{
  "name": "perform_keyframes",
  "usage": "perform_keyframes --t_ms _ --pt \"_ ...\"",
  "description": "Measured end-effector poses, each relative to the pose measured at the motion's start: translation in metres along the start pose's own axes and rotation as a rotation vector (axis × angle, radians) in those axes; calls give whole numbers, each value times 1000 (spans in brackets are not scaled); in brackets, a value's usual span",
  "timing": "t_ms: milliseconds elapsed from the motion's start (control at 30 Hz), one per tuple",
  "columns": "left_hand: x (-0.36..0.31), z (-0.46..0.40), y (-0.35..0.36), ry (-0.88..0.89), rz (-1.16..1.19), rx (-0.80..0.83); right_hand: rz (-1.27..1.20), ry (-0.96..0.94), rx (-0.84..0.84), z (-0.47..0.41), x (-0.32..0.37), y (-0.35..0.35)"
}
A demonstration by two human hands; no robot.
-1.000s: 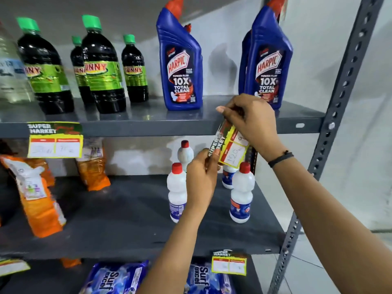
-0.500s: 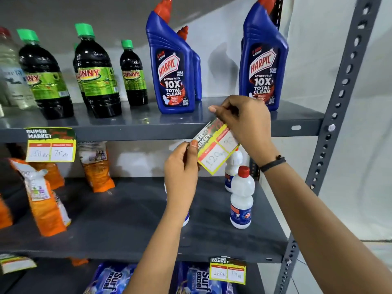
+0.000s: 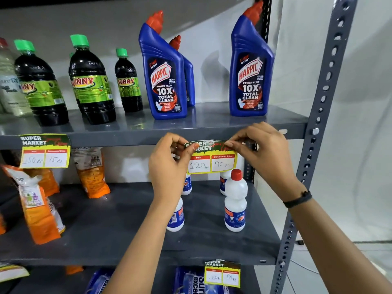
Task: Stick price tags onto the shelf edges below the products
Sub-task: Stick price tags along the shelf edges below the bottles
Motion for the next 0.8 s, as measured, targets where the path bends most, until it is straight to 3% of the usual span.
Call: perform_keyframes --t_ms 333,800 --pt "7 -3 10 -33 -9 9 140 -4 0 3 -2 4" --pt "6 -3 8 -52 -61 8 104 36 19 2 -2 6"
Point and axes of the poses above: each hand's wrist, its own z-axis away from the middle knuckle, its own y-axis out of the palm, x = y × z, the point moved 5 cm from there along -z, towards the middle knuckle, and after that the axes turned 2 degrees about y, right-handed, at the moved point
